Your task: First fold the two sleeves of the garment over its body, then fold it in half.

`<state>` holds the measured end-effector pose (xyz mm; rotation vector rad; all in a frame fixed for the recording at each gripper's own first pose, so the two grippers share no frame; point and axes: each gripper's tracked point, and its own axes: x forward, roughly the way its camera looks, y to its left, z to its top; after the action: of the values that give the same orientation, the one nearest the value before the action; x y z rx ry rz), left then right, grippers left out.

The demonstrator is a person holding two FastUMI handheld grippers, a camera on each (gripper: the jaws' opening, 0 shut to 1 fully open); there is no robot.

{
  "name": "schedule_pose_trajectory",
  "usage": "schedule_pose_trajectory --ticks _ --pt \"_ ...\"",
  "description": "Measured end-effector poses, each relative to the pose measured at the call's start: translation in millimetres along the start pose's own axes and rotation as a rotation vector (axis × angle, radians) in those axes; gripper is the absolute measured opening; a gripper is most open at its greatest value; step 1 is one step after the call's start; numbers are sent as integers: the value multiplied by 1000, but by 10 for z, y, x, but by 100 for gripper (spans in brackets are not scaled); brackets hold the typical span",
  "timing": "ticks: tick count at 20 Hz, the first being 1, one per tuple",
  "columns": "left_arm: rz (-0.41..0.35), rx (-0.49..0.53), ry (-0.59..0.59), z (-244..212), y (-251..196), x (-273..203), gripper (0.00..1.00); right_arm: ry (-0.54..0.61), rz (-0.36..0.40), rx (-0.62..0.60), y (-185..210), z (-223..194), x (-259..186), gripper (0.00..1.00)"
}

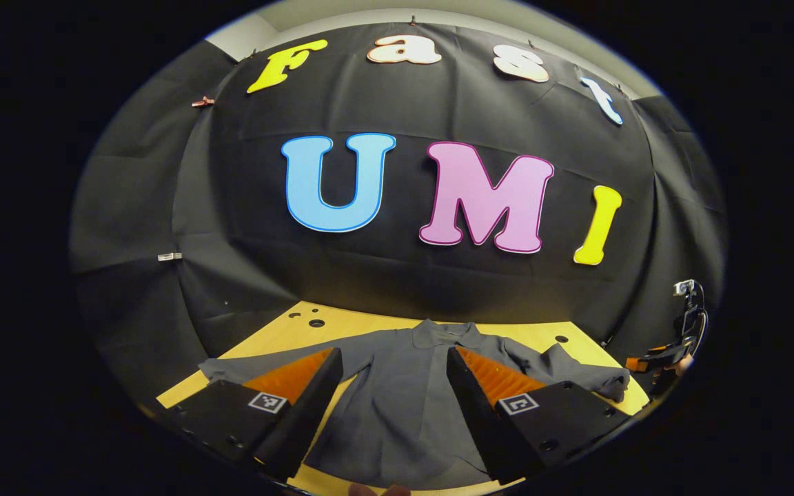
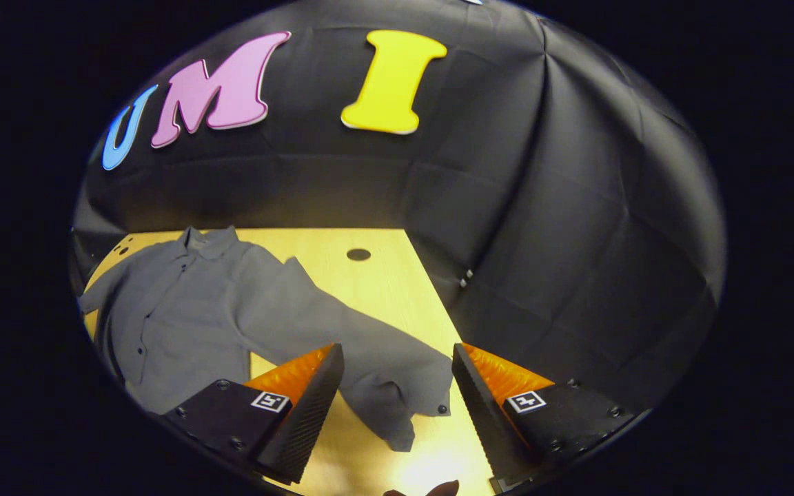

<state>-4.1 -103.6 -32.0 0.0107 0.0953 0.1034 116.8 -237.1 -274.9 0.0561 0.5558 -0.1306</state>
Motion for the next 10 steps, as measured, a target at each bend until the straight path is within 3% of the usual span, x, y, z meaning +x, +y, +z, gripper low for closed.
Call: schedule_pose_trajectory --ticks 10 --pt "56 2 31 -120 -174 -107 95 214 -15 47 -129 -752 688 98"
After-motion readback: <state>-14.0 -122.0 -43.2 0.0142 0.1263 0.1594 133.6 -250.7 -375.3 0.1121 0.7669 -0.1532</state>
